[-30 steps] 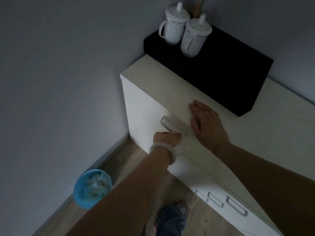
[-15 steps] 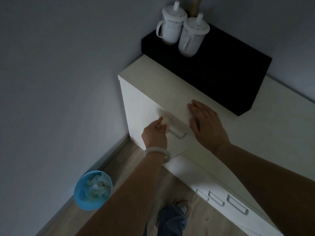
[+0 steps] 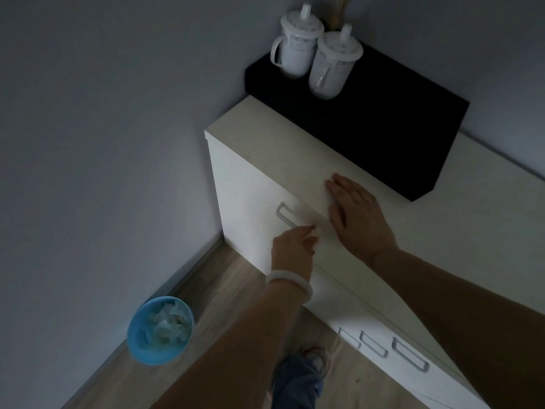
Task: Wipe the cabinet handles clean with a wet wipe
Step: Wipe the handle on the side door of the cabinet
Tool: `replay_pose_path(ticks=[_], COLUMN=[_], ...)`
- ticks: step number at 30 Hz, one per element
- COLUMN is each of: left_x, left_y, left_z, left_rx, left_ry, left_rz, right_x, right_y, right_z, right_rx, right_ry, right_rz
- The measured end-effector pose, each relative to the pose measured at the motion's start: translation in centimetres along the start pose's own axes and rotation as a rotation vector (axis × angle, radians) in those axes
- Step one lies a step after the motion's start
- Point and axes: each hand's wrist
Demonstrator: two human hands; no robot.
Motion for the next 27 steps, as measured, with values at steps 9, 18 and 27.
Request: replay_pose_path(ticks=[9, 18, 27], left_x=[-0.3, 0.5, 5.7], left_y=[2.4, 4.2, 11.8], left_z=[0.1, 0.7, 0.4], left_rx=[-0.204, -0.406, -0.491], left_ry=[-0.187, -0.105, 0.034], left_rz=[0.111, 0.185, -0.104], right_x=[0.1, 0.1, 0.0], right_y=[0.2, 0.4, 0.9], right_z=[0.1, 0.3, 0.9], right_rx=[-0.018, -0.015, -0.036], right_ry=[0.005, 0.017, 0.044], right_rz=[0.001, 0.006, -0.027])
Point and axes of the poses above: each hand's wrist, its own x-axis away from the middle knuckle, its own y-axis out of the back of the hand, z = x × y, and after that the axes turned 8 degrees about z, right-handed
